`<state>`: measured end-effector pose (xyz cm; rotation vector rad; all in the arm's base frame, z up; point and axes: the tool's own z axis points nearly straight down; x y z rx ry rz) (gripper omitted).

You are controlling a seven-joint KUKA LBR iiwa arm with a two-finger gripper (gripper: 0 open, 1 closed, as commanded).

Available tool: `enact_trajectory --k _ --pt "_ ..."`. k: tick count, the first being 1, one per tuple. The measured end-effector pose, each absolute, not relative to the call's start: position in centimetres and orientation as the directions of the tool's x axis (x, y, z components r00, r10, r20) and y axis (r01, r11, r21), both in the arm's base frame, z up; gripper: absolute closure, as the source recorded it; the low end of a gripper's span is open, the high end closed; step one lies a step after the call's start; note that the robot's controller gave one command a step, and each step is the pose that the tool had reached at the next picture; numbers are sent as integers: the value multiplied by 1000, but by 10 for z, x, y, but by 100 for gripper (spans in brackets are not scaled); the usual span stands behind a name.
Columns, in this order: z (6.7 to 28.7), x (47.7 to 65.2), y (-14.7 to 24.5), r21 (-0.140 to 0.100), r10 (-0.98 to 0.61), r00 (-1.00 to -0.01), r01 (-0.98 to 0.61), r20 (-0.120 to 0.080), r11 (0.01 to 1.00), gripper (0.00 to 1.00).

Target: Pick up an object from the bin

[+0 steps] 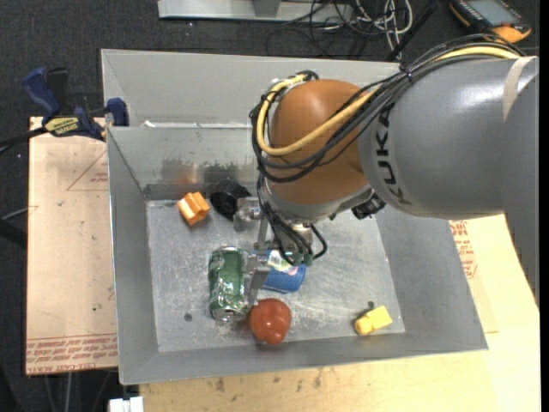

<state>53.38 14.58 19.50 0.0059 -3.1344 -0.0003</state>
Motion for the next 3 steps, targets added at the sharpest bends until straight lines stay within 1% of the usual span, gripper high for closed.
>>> enact_trajectory --k 1,2,3 --pt "199 536 145 1 -1 -1000 -1 0 1000 0" --pt "72 552 116 3 30 -1000 30 -4 1000 100" --pt "72 552 116 3 30 -1000 30 -4 1000 100"
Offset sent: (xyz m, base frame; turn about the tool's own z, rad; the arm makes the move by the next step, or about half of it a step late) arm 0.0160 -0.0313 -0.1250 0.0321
